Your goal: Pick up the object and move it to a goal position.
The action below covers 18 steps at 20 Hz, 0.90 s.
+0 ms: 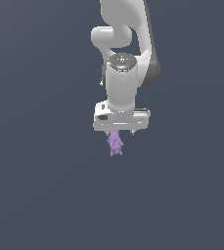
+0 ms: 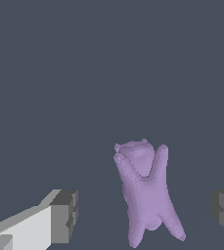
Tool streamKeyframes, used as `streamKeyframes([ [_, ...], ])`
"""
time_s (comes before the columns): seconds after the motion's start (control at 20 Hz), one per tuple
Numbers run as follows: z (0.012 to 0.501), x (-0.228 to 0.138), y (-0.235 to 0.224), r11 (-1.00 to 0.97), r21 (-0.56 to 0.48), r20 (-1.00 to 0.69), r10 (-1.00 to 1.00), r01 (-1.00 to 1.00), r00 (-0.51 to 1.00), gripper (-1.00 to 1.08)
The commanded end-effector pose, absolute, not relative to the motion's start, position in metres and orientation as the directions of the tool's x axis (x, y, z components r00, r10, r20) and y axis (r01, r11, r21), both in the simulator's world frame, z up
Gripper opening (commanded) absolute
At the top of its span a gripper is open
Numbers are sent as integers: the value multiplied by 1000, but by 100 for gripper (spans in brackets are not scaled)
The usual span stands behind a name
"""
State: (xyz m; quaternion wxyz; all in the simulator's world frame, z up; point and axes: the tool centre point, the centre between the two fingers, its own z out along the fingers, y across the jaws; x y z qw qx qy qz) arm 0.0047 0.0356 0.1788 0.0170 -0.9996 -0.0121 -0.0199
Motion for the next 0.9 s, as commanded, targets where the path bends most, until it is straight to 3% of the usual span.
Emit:
streamKeyframes([
  [0.0,179,5,36,-999,-33,40,23,25,999,100],
  [0.85,190,13,11,-1000,0,64,14,14,998,100],
])
